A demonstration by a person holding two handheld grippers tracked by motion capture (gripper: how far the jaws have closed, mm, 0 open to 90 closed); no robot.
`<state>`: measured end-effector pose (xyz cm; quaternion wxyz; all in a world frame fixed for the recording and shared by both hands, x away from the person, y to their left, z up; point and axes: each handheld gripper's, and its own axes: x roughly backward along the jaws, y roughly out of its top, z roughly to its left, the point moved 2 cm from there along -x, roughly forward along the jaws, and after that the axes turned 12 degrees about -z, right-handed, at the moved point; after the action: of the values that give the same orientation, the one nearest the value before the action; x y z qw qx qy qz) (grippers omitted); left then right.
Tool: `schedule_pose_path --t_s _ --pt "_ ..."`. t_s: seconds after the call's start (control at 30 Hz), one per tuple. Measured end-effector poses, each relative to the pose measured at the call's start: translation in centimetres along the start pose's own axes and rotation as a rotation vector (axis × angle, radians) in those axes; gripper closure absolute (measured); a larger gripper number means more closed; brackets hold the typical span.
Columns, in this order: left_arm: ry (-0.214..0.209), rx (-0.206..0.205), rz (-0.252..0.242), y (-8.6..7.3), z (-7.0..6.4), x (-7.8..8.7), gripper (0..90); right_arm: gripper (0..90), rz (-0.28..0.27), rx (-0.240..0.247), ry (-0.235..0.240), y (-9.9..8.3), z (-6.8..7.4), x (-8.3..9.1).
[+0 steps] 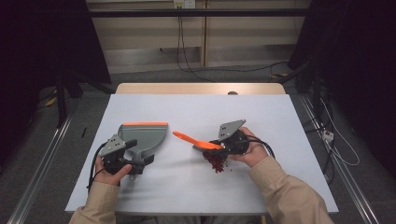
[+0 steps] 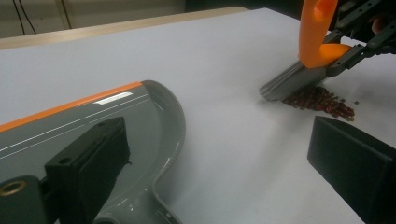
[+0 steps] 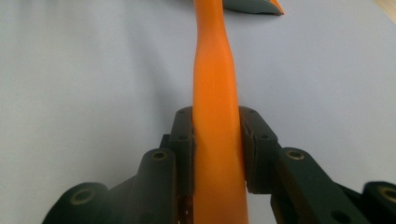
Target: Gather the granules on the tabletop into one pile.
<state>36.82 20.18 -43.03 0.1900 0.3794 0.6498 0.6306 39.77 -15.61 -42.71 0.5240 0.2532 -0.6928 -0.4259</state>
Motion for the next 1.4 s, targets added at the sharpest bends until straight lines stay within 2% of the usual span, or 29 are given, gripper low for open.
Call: schedule_pose_path --t_s 0.17,0.37,0.6,0.7,0.77,0.83,1.03,1.13,1.4 --pt "-0.003 0.0 0.003 0.0 0.1 0.0 5.2 70.4 -0.016 -0.002 -0.019 0.4 -0.2 0.2" --pt "-0.002 0.001 0.005 0.0 0.2 0.1 5.2 70.6 -0.044 0.006 -0.038 1.2 -1.3 0.1" --pt "-0.001 0.005 0.0 0.0 0.4 0.2 5.2 70.7 -0.023 0.053 -0.033 1.9 -3.0 -2.4" --pt "0.004 0.011 -0.003 0.0 0.6 0.2 5.2 70.7 -0.012 0.054 -0.022 1.9 -3.5 -3.7" --pt "0.008 0.012 -0.007 0.0 0.6 0.3 5.2 70.7 -0.014 0.048 0.007 1.9 -3.3 -4.5" --pt "0.006 0.016 -0.006 0.0 0.7 0.4 5.2 70.5 0.0 0.068 0.042 2.0 -2.8 -4.8" --pt "0.007 0.013 -0.001 0.0 0.7 0.3 5.2 70.1 0.034 0.095 0.103 1.8 -1.5 -3.9" --pt "0.01 0.013 0.0 0.0 0.6 0.3 5.2 70.0 0.041 0.1 0.125 1.6 -1.0 -3.3" --pt "0.018 0.012 -0.002 0.0 0.6 0.3 5.2 70.1 0.037 0.091 0.126 1.4 -0.3 -2.3"
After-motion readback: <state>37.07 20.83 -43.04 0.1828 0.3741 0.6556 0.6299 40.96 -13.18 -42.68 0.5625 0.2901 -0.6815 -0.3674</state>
